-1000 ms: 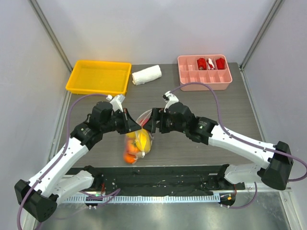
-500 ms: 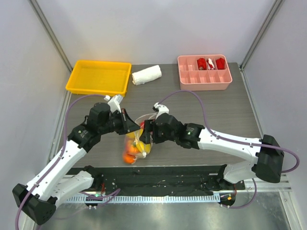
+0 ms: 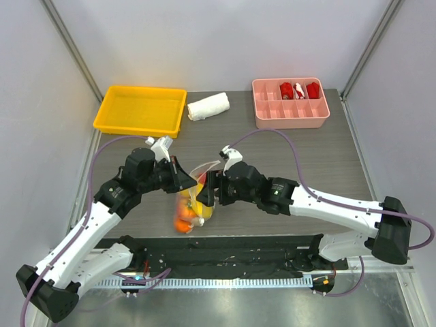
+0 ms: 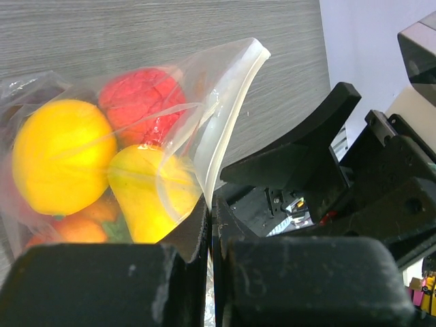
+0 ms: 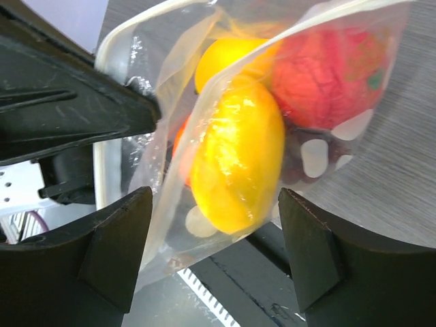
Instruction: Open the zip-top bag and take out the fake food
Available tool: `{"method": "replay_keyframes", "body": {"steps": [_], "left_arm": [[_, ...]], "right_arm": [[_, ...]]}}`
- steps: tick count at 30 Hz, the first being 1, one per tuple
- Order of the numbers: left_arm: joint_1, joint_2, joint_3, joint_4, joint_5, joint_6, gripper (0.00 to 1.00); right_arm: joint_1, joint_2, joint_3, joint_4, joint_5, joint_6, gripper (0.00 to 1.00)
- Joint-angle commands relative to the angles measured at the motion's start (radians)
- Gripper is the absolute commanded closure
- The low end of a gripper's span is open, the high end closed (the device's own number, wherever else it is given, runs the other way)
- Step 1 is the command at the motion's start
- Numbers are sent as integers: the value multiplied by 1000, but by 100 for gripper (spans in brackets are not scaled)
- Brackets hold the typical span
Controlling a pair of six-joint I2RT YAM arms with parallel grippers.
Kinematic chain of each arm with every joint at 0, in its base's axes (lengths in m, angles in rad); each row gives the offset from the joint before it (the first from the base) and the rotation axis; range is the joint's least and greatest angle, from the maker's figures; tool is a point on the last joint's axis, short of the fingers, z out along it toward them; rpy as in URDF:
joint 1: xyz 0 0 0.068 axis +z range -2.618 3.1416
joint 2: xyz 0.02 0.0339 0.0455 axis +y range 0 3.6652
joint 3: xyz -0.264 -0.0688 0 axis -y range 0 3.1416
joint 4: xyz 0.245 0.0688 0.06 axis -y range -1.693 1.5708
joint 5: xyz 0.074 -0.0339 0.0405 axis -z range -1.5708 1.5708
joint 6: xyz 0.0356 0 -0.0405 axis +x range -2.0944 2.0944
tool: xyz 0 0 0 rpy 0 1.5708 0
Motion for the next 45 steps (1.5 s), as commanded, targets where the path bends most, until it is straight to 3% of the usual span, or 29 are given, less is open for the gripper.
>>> {"method": "replay_keyframes", "body": {"steps": [1,7,9,15,17,18,30,36,38,42,45], "left_arm": [[-3,-14,6,13,-4,16,100],[-3,-15,8,19,-2,12,100],[-3,-17,12,14,-1,13,100],[-3,-40,11,-15,-21,21,100],[-3,-47,8,-21,-27,20,100],[-3,-52,5,-23,-30,18,100],[-3,-18,-3,45,16,-30,100],[-3,-14,-23,22,-34,-54,99],[-3,-17,-6,-41,-120,-50,90],[-3,-76,35,-138,-173,-59,50],[-3,-121,42,-78,-95,-127,44]], "right_arm": [[16,16,8,86,-49,21,20],[47,84,26,77,-17,18,19],[58,107,43,34,15,7,24],[75,60,80,-44,208,-32,61],[73,37,100,-66,263,-60,82],[73,30,102,-78,274,-65,98],[73,-129,167,-181,438,-167,99],[75,-112,241,-195,414,-201,98],[73,-88,220,-166,371,-195,98],[76,-53,166,-91,300,-172,98],[82,-36,158,-75,296,-166,98]]}}
